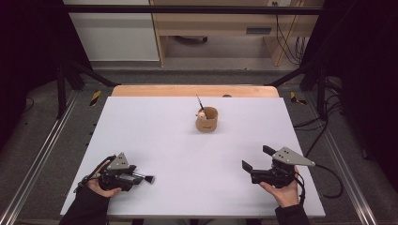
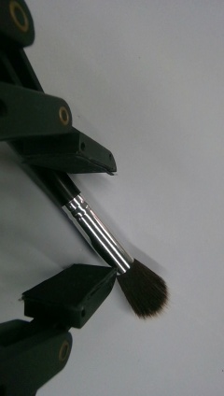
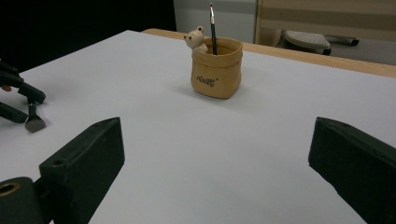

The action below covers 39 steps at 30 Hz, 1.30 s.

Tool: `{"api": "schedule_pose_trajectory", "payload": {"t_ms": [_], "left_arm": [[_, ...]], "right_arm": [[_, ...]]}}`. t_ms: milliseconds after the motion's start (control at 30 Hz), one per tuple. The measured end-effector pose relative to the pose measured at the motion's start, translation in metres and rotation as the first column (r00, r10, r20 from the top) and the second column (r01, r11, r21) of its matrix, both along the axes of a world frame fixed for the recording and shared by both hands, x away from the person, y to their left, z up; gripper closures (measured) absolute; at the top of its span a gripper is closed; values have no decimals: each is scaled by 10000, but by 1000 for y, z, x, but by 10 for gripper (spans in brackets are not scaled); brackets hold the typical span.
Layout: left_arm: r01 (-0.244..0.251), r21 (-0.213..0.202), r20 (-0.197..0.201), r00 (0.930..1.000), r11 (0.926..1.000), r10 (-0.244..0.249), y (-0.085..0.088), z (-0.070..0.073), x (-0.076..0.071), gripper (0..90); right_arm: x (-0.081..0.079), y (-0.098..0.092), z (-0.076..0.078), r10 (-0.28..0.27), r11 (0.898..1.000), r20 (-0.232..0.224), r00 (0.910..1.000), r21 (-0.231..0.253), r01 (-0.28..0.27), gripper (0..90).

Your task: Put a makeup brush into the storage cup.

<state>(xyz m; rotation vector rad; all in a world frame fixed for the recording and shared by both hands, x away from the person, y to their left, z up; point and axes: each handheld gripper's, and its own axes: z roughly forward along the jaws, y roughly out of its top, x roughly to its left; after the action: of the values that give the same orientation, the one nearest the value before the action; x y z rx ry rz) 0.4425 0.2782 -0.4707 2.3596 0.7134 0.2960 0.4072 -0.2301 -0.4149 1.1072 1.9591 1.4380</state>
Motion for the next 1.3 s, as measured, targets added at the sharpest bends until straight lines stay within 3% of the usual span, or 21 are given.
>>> {"api": "schedule_pose_trajectory", "payload": {"t_ms": [1300], "left_arm": [[-49, 346, -431, 9990, 9994, 64, -3, 6, -4, 705]], "right_arm": [[0, 0, 0, -6, 10000, 20, 10000, -22, 6, 40]]}}
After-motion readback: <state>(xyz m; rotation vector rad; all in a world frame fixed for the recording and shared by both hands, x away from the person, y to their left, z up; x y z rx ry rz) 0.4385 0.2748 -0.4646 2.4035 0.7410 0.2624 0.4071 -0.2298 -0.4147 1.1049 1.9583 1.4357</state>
